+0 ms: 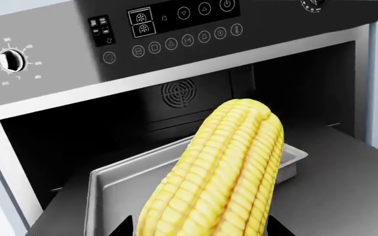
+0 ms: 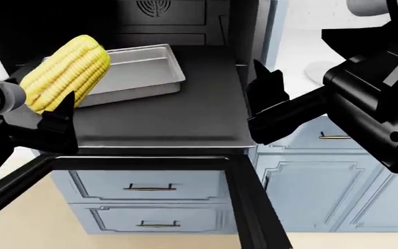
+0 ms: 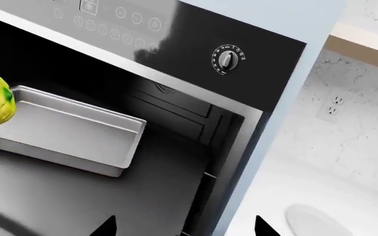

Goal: Place the corn on the top rack of the oven.

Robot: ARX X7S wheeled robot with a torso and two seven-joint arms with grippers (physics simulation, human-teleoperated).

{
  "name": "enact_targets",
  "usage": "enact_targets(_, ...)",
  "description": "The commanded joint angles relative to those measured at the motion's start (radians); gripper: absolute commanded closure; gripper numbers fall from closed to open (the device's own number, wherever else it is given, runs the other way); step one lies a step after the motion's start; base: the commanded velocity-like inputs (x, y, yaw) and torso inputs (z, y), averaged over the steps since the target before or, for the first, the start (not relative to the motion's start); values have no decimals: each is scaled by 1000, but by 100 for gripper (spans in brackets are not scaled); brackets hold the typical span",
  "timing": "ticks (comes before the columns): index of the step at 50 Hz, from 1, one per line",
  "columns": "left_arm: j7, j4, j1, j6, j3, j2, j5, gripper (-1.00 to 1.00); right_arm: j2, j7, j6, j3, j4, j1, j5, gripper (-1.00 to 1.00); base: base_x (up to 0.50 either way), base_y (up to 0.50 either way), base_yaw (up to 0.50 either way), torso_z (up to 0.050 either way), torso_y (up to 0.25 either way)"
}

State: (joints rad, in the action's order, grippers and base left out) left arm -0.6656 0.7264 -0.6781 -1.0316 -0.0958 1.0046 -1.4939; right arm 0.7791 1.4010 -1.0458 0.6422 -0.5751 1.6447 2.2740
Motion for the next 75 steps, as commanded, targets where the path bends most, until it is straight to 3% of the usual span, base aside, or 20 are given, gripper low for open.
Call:
enact_targets(1,-7,-5,-18,6,0,1,11,100,3,-12,4,7,-1,-6,-13,-100,-1,500,0,0,0)
enact_targets(26,-21,-7,-60,-2,51,-21,5,100,44,-64,20,-16,-16,-60,-61,-100,5,445,0,0,1)
enact_targets(37,-43,-5,-101,-18,78,-20,-21,100,60,-45,29,0,-15,-61,-49,-100,2,8,0,1,1)
enact_targets(61,-40,-3,-124,-22,105,-22,-21,100,67,-62,36,10,-18,-66,-58,-100,367,1,0,0,1)
enact_targets(75,14,-99,-194,-69,240,-108,64,100,85,-95,57,-10,-43,-122,-104,-100,0,0,0,0,1)
